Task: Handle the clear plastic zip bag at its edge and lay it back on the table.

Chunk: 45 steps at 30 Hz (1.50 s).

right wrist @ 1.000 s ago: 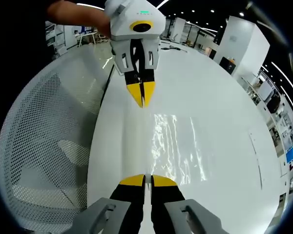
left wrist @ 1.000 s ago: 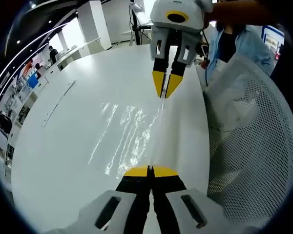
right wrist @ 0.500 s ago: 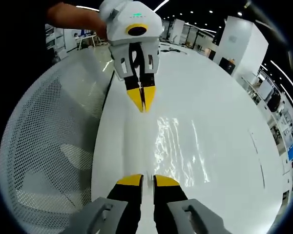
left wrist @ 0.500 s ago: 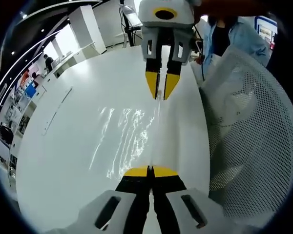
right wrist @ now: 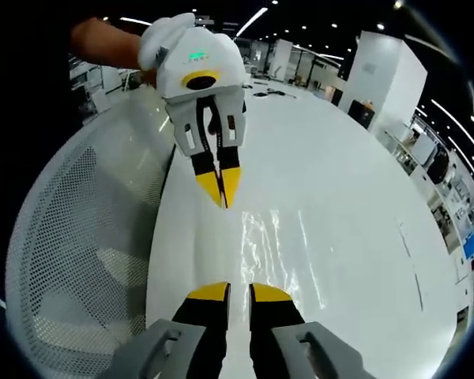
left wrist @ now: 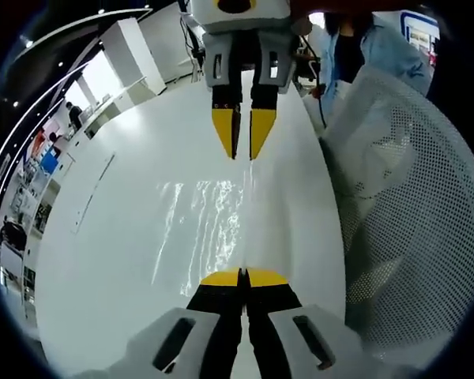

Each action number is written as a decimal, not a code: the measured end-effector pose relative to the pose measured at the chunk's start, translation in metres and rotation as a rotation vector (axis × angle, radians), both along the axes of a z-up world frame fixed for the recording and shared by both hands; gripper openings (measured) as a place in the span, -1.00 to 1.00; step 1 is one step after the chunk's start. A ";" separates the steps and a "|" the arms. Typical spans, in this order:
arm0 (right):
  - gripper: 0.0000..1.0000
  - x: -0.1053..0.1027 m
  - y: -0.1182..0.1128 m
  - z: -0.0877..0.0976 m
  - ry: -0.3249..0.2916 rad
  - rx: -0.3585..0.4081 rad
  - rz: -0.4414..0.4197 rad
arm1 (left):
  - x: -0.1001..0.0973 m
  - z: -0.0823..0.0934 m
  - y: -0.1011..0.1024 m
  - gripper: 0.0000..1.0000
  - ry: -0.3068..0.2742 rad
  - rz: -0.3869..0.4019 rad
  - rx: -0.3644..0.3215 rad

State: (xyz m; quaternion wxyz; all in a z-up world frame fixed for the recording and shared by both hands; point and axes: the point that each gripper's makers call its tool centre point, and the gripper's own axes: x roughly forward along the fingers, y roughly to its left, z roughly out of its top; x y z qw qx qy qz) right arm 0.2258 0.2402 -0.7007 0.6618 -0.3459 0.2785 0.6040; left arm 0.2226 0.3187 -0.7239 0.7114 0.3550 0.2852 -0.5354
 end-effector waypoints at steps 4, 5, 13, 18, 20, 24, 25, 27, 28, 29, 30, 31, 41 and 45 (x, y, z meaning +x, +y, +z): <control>-0.90 0.001 0.005 -0.001 0.000 -0.001 0.009 | -0.001 0.001 -0.002 -1.00 -0.007 -0.005 0.000; -0.90 0.001 0.006 -0.001 0.000 -0.001 0.011 | 0.000 0.001 -0.001 -1.00 -0.010 -0.005 0.000; -0.90 0.002 0.013 -0.007 0.020 -0.010 0.021 | 0.003 0.003 -0.003 -1.00 -0.034 -0.017 -0.006; -0.90 0.003 0.015 -0.009 0.040 -0.009 0.016 | 0.005 0.004 -0.005 -1.00 -0.059 -0.037 -0.007; -0.90 0.002 0.016 -0.011 0.050 -0.009 0.014 | 0.006 0.005 -0.005 -1.00 -0.066 -0.039 -0.014; -0.92 0.001 0.016 -0.017 0.076 -0.015 0.008 | 0.006 0.008 -0.008 -1.00 -0.079 -0.041 -0.026; -0.93 0.000 0.015 -0.018 0.082 -0.019 0.007 | 0.006 0.008 -0.008 -1.00 -0.080 -0.042 -0.027; -0.93 -0.002 0.016 -0.020 0.083 -0.024 0.009 | 0.006 0.008 -0.009 -1.00 -0.084 -0.045 -0.027; -0.94 -0.003 0.015 -0.020 0.092 -0.027 0.006 | 0.006 0.008 -0.009 -1.00 -0.088 -0.048 -0.030; -0.95 -0.004 0.015 -0.021 0.098 -0.028 0.005 | 0.006 0.008 -0.009 -1.00 -0.085 -0.048 -0.033; -0.95 -0.004 0.015 -0.022 0.099 -0.029 0.004 | 0.006 0.008 -0.010 -1.00 -0.084 -0.048 -0.035; -0.95 -0.004 0.014 -0.024 0.104 -0.033 0.000 | 0.006 0.008 -0.010 -1.00 -0.086 -0.050 -0.037; -1.00 -0.008 0.013 -0.028 0.141 -0.048 -0.024 | 0.006 0.008 -0.012 -1.00 -0.087 -0.057 -0.041; -1.00 -0.006 0.013 -0.028 0.142 -0.052 -0.031 | 0.004 0.007 -0.011 -1.00 -0.073 -0.062 -0.036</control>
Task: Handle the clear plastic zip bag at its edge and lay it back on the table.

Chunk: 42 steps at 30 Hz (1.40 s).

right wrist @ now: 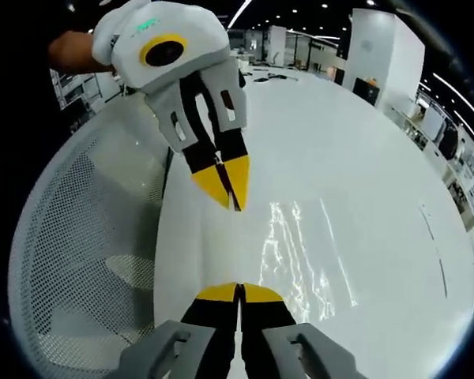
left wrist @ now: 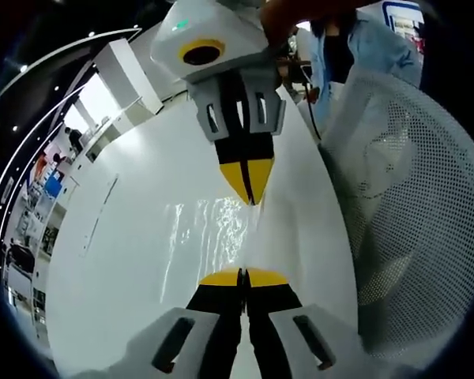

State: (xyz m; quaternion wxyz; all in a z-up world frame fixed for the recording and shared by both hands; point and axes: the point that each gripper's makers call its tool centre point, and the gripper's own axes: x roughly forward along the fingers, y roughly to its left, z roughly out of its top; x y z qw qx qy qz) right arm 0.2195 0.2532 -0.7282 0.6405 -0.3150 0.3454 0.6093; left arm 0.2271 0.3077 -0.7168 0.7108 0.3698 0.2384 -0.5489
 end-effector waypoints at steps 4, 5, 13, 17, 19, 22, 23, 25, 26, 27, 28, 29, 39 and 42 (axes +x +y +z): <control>-1.00 0.000 0.001 0.000 0.000 -0.007 -0.002 | 0.000 -0.001 0.001 -0.99 0.003 0.002 -0.003; -1.00 0.000 0.001 0.000 -0.003 -0.008 -0.002 | 0.000 -0.001 0.002 -0.96 0.005 0.004 -0.004; -1.00 0.003 0.002 -0.001 -0.009 -0.018 -0.014 | -0.001 0.006 -0.003 -0.79 0.015 0.010 -0.032; -1.00 0.004 0.003 -0.002 -0.007 -0.024 -0.022 | -0.003 0.014 -0.010 -0.76 0.005 -0.007 -0.053; -1.00 0.005 0.002 -0.003 -0.006 -0.027 -0.026 | -0.005 0.019 -0.016 -0.76 -0.002 -0.025 -0.074; -1.00 0.008 0.003 -0.004 -0.006 -0.028 -0.031 | -0.007 0.024 -0.021 -0.77 -0.004 -0.044 -0.088; -1.00 0.009 0.003 -0.004 -0.007 -0.028 -0.032 | -0.008 0.025 -0.023 -0.79 -0.007 -0.051 -0.089; -1.00 0.010 0.005 -0.003 -0.012 -0.026 -0.033 | -0.008 0.024 -0.025 -0.80 -0.005 -0.065 -0.087; -1.00 0.010 0.006 -0.001 -0.013 -0.023 -0.033 | -0.009 0.023 -0.026 -0.81 -0.005 -0.069 -0.084; -1.00 0.010 0.006 -0.001 -0.015 -0.022 -0.032 | -0.011 0.023 -0.027 -0.81 -0.007 -0.079 -0.078; -1.00 0.011 0.007 0.000 -0.020 -0.020 -0.033 | -0.011 0.022 -0.027 -0.82 -0.007 -0.082 -0.074; -1.00 0.011 0.007 0.000 -0.021 -0.019 -0.034 | -0.012 0.021 -0.028 -0.83 -0.006 -0.086 -0.071; -1.00 0.017 0.011 0.008 -0.052 0.001 -0.021 | -0.012 0.018 -0.030 -0.86 -0.023 -0.099 -0.035; -1.00 0.018 0.012 0.010 -0.060 0.005 -0.018 | -0.009 0.015 -0.030 -0.89 -0.032 -0.101 -0.024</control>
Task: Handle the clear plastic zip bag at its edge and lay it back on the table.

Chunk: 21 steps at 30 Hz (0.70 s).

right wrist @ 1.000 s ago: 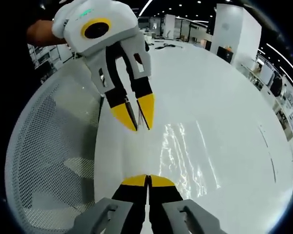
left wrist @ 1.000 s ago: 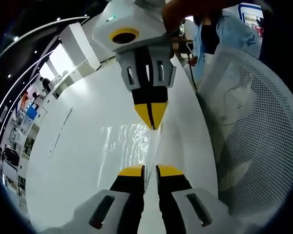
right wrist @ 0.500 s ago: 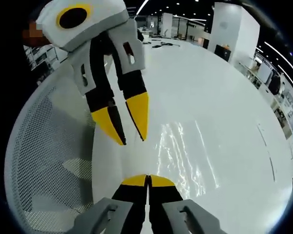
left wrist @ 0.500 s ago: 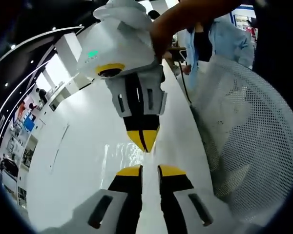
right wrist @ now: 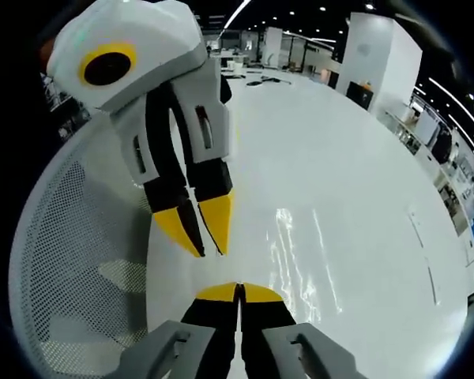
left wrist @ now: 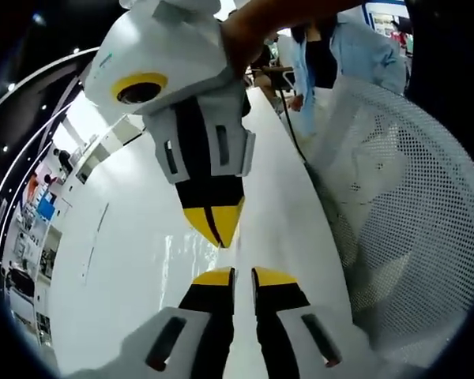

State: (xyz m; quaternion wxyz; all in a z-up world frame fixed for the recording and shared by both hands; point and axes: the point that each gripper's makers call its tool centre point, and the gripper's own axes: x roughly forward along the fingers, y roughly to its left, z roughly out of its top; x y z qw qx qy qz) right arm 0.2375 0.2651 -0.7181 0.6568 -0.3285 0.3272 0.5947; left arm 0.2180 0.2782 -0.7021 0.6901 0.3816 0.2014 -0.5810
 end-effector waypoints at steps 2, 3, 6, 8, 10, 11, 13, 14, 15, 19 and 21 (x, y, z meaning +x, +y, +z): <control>-1.00 0.000 0.001 0.003 -0.004 0.004 0.001 | 0.002 -0.002 0.001 -0.92 -0.003 0.001 0.008; -1.00 0.000 0.001 0.004 -0.007 0.005 0.002 | 0.002 -0.003 0.001 -0.93 -0.004 0.001 0.009; -1.00 -0.001 0.003 0.006 -0.009 0.009 0.003 | 0.002 -0.004 0.002 -0.98 -0.015 0.001 0.026; -1.00 -0.001 0.003 0.006 -0.010 0.009 0.004 | 0.002 -0.006 0.003 -1.00 -0.014 0.001 0.038; -1.00 0.000 0.003 0.006 -0.012 0.011 0.004 | 0.001 -0.007 0.003 -1.00 -0.012 -0.002 0.043; -1.00 0.000 0.002 0.006 -0.013 0.012 0.003 | 0.000 -0.008 0.004 -1.00 -0.006 -0.003 0.049; -1.00 0.001 0.002 0.008 -0.016 0.017 0.000 | 0.000 -0.008 0.004 -1.00 -0.005 -0.005 0.050; -1.00 0.002 0.002 0.009 -0.022 0.019 -0.002 | 0.001 -0.010 0.004 -1.00 -0.003 -0.003 0.049; -1.00 0.003 0.002 0.010 -0.026 0.020 -0.003 | 0.001 -0.010 0.004 -1.00 0.000 -0.001 0.048; -1.00 0.010 0.002 0.016 -0.057 0.029 -0.012 | 0.000 -0.007 0.004 -1.00 0.016 0.013 0.049; -1.00 0.014 0.004 0.021 -0.068 0.048 -0.030 | 0.000 -0.008 0.005 -1.00 0.016 0.013 0.053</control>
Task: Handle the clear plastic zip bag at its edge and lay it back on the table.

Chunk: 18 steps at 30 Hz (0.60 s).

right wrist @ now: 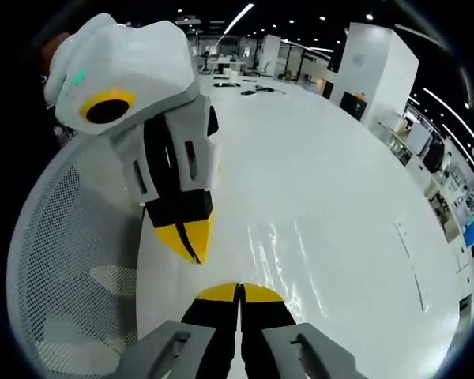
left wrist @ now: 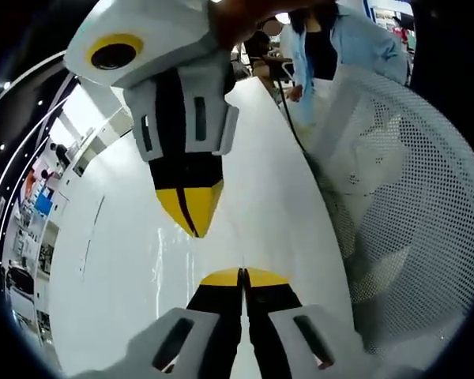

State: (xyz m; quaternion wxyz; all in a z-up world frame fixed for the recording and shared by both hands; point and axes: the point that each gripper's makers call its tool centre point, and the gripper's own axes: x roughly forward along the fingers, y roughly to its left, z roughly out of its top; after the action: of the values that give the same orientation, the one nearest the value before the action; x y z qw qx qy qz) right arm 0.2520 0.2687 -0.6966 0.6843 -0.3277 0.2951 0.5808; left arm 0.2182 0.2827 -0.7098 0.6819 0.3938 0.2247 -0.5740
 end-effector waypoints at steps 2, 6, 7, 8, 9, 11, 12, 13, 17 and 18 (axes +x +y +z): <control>-1.00 0.003 0.001 0.004 -0.005 0.011 -0.014 | 0.003 -0.003 0.002 -1.00 -0.001 0.003 0.004; -1.00 0.007 0.003 0.009 -0.031 0.015 -0.022 | 0.003 -0.003 0.002 -1.00 -0.006 0.002 0.013; -1.00 0.009 0.003 0.010 -0.041 0.014 -0.020 | 0.002 -0.001 0.001 -1.00 -0.006 0.003 0.013; -1.00 0.010 0.003 0.012 -0.049 0.014 -0.024 | 0.002 0.000 0.001 -1.00 -0.007 0.003 0.013; -1.00 0.010 0.003 0.013 -0.051 0.015 -0.023 | 0.002 0.000 0.001 -1.00 -0.010 0.004 0.012; -1.00 0.011 0.003 0.017 -0.070 0.013 -0.019 | 0.004 0.000 0.002 -1.00 -0.012 0.006 0.015; -1.00 0.011 0.002 0.017 -0.077 0.013 -0.018 | 0.004 0.001 0.002 -1.00 -0.014 0.008 0.015; -1.00 0.011 0.002 0.017 -0.081 0.014 -0.017 | 0.005 0.001 0.002 -1.00 -0.016 0.010 0.017; -1.00 0.012 0.003 0.023 -0.106 0.020 -0.011 | 0.005 0.006 0.001 -1.00 -0.021 0.018 0.011; -1.00 0.013 0.003 0.024 -0.113 0.020 -0.009 | 0.005 0.006 0.001 -1.00 -0.021 0.018 0.011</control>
State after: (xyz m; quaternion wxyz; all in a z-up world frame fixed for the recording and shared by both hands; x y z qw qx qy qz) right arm 0.2646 0.2713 -0.6728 0.7056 -0.3517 0.2517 0.5612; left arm 0.2228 0.2835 -0.7038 0.6872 0.4014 0.2245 -0.5624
